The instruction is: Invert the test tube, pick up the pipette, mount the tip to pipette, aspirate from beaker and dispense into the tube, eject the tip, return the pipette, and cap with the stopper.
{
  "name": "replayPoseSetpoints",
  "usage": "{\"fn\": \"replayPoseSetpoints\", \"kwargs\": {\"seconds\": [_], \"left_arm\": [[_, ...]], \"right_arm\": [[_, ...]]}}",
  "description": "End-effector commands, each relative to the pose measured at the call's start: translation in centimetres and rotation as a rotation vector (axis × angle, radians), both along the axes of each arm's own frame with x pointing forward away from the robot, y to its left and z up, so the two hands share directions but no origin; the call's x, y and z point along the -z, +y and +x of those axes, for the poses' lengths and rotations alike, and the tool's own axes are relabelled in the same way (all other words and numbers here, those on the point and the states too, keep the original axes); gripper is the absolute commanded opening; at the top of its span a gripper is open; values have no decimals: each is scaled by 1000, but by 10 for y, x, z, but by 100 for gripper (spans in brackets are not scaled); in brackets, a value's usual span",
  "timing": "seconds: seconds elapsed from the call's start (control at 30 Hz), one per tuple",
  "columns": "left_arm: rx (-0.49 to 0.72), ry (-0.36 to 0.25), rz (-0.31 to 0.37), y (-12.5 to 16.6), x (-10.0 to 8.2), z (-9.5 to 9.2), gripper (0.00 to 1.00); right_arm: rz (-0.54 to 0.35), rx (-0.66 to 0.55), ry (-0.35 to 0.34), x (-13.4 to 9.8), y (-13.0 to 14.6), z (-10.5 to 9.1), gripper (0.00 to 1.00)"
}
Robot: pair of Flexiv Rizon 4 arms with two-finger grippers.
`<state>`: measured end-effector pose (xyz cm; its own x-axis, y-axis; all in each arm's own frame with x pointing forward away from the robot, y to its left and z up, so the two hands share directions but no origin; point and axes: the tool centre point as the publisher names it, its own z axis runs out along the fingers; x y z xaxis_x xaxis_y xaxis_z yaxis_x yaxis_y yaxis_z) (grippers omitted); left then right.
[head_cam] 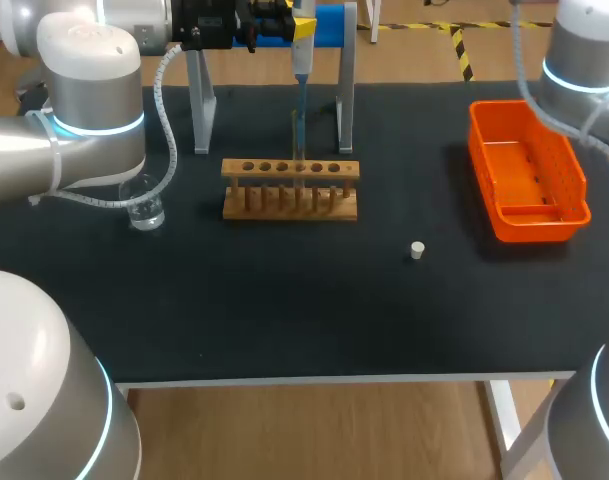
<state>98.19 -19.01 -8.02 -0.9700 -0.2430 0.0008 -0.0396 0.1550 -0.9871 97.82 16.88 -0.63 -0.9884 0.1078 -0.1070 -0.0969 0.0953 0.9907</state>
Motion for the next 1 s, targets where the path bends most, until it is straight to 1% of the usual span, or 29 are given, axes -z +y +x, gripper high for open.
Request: {"fn": "replayPoseSetpoints", "kwargs": {"seconds": [0.03, 0.27, 0.43, 0.6, 0.77, 1.0], "left_arm": [[0, 0, 1, 0, 0, 1, 0], [0, 0, 1, 0, 0, 1, 0], [0, 0, 1, 0, 0, 1, 0], [0, 0, 1, 0, 0, 1, 0], [0, 0, 1, 0, 0, 1, 0], [0, 0, 1, 0, 0, 1, 0]], "right_arm": [[27, -22, 21, -5, 6, 7, 0], [66, -48, 80, -14, 12, 11, 0], [42, -70, 111, -20, 19, 12, 0], [8, -93, 115, -24, 34, 13, 0], [-12, -118, 127, -21, 45, 16, 0], [-16, -141, 153, -11, 59, 18, 0]]}}
